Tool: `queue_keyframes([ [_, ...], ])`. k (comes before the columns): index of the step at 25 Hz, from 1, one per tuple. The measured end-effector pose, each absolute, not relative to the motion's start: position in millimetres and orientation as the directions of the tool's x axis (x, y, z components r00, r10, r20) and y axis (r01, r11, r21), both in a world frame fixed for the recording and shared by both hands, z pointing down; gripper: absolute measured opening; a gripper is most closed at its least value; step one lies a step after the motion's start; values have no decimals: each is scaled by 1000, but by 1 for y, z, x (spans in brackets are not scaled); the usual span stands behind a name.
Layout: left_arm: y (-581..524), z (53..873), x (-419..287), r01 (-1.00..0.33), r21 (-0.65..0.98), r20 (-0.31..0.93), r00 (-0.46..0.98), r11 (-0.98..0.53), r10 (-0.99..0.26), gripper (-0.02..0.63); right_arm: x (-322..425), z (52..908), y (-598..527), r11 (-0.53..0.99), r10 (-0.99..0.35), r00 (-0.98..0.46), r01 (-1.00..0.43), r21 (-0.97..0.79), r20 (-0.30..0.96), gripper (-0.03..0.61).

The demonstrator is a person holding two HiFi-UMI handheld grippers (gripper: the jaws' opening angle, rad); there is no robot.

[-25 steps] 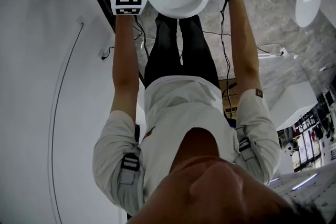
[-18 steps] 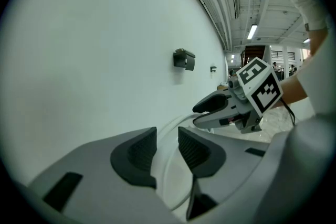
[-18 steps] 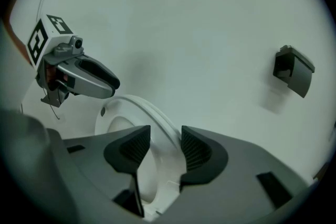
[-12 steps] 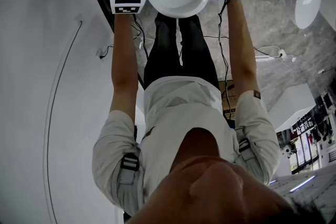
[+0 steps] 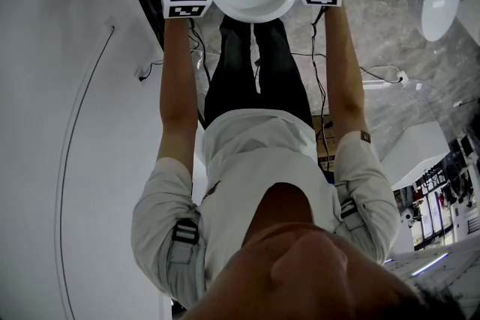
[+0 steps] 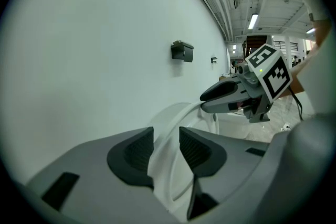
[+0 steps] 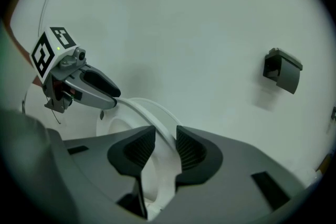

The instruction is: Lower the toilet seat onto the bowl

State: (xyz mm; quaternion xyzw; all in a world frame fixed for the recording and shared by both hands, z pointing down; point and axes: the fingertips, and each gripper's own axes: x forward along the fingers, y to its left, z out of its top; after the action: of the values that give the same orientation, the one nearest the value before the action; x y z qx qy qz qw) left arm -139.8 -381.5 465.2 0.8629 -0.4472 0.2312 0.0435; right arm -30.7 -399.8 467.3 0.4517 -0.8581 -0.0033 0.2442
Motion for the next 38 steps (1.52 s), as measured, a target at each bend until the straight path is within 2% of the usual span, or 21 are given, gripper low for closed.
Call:
queue_keyframes([
  [38, -289, 467, -134, -836, -115, 446, 440, -537, -780, 163, -23, 464, -298, 667, -728, -559, -712, 219, 397, 147],
])
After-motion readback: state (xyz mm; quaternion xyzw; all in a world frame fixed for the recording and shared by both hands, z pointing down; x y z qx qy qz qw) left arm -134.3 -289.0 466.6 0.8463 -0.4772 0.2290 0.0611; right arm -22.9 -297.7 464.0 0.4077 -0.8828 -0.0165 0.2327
